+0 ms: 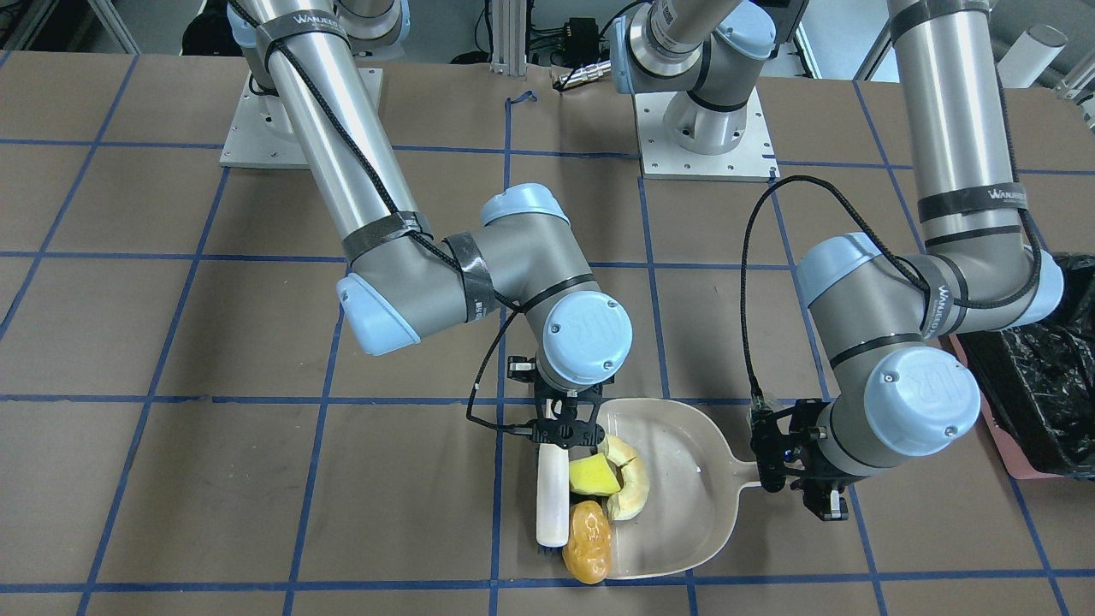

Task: Sweep and dump trash into bin
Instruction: 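Sweep the items with the right gripper's brush into the dustpan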

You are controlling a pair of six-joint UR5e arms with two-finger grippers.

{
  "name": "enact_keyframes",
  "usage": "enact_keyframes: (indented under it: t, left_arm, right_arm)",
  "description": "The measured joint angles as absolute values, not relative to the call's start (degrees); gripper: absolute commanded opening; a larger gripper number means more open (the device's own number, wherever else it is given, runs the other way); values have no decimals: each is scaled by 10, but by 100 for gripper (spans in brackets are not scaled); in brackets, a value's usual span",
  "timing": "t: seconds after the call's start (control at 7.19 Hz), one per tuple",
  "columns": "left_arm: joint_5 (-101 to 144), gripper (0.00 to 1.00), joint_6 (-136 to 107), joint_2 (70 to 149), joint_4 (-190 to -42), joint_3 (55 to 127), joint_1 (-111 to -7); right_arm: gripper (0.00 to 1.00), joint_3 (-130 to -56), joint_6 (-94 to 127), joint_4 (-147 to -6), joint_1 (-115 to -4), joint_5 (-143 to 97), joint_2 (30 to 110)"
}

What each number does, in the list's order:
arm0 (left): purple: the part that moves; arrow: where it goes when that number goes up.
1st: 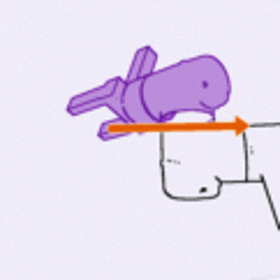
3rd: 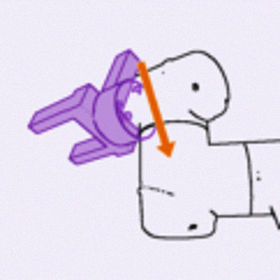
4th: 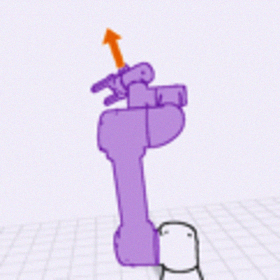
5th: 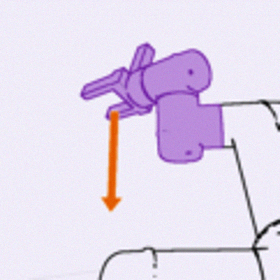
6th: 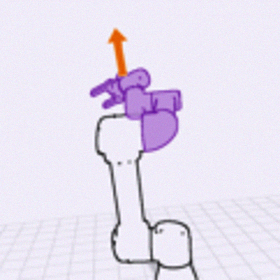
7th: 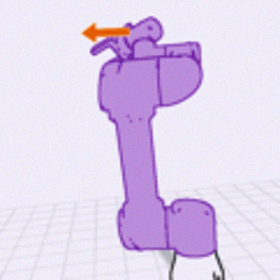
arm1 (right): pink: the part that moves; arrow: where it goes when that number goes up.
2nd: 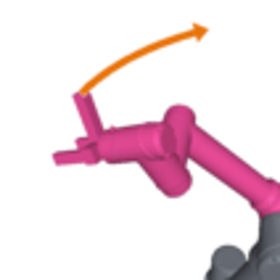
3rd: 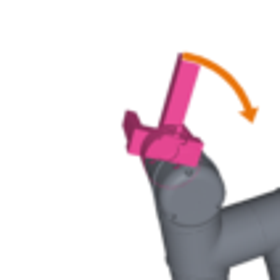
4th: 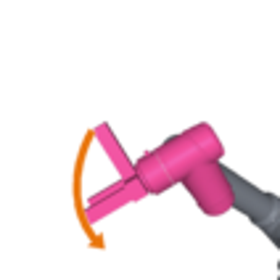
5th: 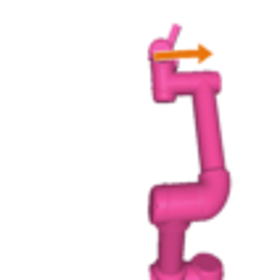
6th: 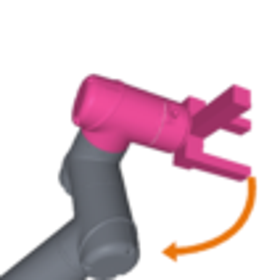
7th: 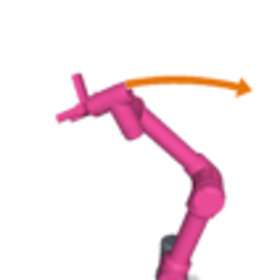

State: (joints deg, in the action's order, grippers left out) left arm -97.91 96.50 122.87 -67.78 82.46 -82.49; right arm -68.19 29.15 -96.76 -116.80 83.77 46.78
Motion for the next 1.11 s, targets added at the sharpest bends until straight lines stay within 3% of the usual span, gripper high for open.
enact_keyframes:
  t: [1.11]
  left_arm:
    - [-977, 0, 966, 1229, -675, 829, -825]
  right_arm:
    - [0, -616, 347, -1013, -1220, 773, 438]
